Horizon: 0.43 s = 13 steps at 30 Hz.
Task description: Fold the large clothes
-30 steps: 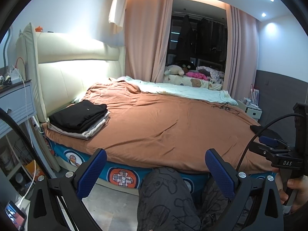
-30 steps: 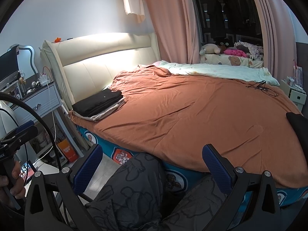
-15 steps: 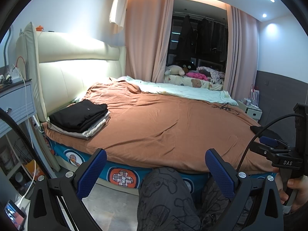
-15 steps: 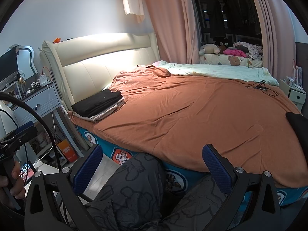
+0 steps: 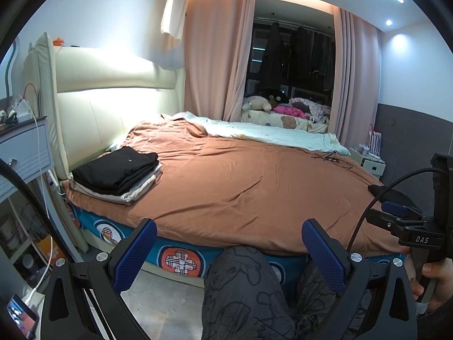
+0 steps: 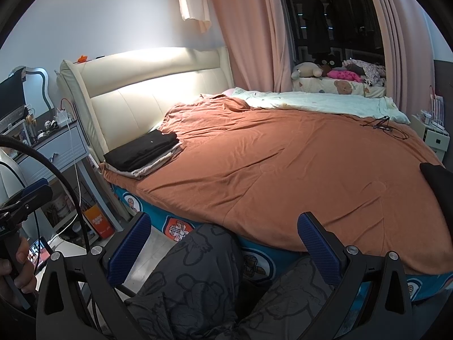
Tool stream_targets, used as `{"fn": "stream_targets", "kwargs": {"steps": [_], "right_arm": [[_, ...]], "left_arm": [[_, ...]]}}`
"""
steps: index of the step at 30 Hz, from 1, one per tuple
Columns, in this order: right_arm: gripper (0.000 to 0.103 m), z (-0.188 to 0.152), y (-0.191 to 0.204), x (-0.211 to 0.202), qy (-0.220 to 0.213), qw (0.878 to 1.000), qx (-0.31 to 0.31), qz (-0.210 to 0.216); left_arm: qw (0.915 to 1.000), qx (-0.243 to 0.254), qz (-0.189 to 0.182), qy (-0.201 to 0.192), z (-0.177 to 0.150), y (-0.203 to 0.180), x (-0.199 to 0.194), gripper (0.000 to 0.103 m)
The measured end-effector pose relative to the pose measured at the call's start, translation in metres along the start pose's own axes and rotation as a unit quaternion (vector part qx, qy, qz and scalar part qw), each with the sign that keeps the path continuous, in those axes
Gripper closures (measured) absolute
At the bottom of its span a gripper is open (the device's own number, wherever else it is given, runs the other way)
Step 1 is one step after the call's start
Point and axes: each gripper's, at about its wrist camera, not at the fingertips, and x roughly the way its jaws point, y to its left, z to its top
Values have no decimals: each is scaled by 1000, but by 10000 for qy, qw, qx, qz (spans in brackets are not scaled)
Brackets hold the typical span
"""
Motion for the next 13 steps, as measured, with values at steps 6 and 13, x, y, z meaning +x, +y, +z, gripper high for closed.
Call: {"fn": "stream_targets", "kwargs": {"steps": [6,13], "right_arm": [[0,0,-1,2,32,10000,42,0],[0,1,-2,3,41,10000,56,-1]], "left_arm": [[10000,18,4,0,-2,-3,0,0],[10000,19,-6,6,-2,-4,0,0]]}}
